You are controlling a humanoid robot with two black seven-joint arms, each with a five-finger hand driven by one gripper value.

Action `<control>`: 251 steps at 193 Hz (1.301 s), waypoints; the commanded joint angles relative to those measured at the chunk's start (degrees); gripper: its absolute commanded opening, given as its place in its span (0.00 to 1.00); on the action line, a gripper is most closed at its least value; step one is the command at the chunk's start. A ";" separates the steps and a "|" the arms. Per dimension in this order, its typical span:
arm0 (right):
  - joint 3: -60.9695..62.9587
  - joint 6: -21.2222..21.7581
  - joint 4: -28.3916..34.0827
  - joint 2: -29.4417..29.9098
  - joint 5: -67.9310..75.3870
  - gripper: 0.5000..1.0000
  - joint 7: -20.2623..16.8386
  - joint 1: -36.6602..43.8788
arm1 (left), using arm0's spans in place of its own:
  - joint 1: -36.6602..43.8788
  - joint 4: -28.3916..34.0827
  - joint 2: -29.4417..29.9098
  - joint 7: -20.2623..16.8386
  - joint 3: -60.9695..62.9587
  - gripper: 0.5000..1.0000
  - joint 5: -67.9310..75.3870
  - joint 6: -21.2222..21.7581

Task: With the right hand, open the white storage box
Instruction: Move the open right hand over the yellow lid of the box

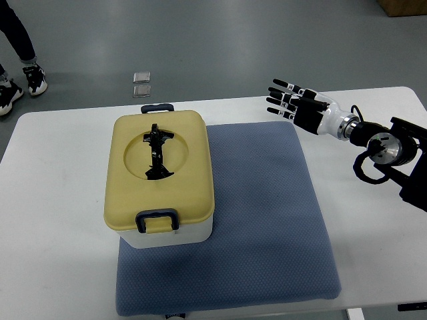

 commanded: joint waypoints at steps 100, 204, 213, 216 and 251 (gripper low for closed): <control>-0.12 -0.22 0.29 0.97 -5.19 0.86 -0.06 1.76 | -0.44 0.00 0.00 0.00 0.06 1.00 -0.02 0.00; -0.04 2.06 0.47 0.53 -9.50 0.85 1.79 5.27 | -0.44 0.00 0.00 -0.09 -0.03 1.00 -0.02 0.00; -0.04 2.33 0.56 0.36 -11.87 0.85 2.58 5.80 | -0.44 0.00 0.00 0.00 -0.03 1.00 -0.02 0.00; -0.04 2.41 0.56 0.36 -12.31 0.85 2.84 5.98 | -0.44 0.00 0.00 0.00 -0.03 1.00 -0.02 0.00; -0.04 2.33 0.56 0.62 -21.28 0.85 5.22 9.05 | -0.35 0.00 0.00 0.00 -0.03 1.00 -0.02 0.00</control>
